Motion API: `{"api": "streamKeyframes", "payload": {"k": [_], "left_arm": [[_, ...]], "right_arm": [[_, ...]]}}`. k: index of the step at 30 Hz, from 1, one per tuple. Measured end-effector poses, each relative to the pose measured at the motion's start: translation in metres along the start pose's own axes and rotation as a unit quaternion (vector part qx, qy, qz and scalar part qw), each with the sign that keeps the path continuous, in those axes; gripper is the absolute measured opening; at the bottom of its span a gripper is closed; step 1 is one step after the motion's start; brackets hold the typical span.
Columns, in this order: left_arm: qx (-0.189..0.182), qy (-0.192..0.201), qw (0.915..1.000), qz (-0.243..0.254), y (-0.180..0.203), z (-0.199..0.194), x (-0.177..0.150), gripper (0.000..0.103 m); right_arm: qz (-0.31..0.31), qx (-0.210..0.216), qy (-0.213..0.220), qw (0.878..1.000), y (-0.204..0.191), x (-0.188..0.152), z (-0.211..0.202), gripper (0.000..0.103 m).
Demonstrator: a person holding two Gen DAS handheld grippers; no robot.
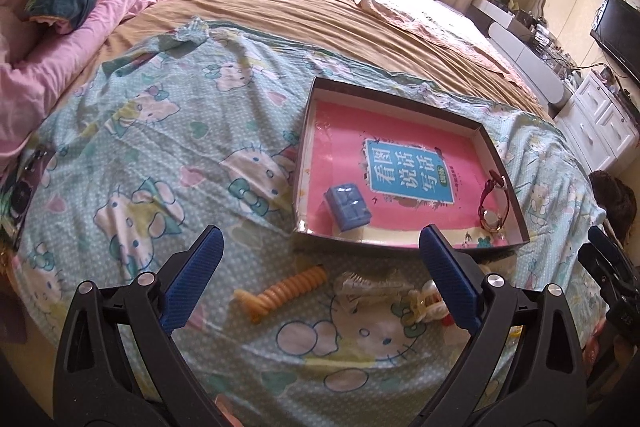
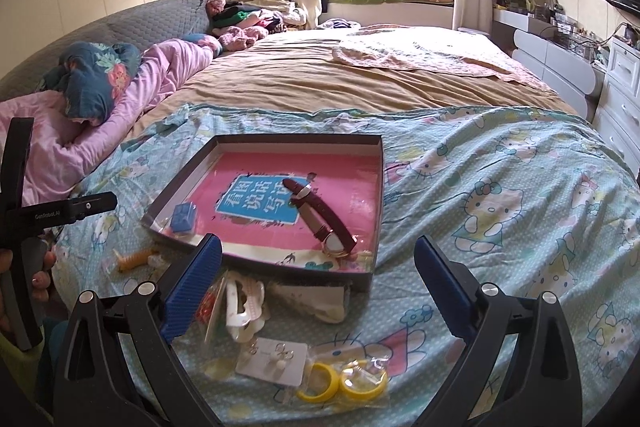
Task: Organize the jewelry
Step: 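Withdraw both tools from the box back toward the remaining items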
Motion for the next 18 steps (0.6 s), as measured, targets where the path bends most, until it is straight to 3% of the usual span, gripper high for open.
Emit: {"api": "streamKeyframes", "payload": {"k": [18], "left_arm": [[0.023,-0.015,0.9996,0.008,-0.016,-0.006,-0.036,0.092]], "right_arm": [[-0.015,0.044,-0.048,0.998,-0.035,-0.037,-0.003,0.096]]}}
Point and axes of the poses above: each gripper's, at about its wrist camera, not at the fingertips, and z roughly the way its jaws point, y to its right, x to its top, the point moved 7 cm from there along z, roughly the way its jaws point, and after that the axes turned 9 degrees about y, right-handed, at the moved point
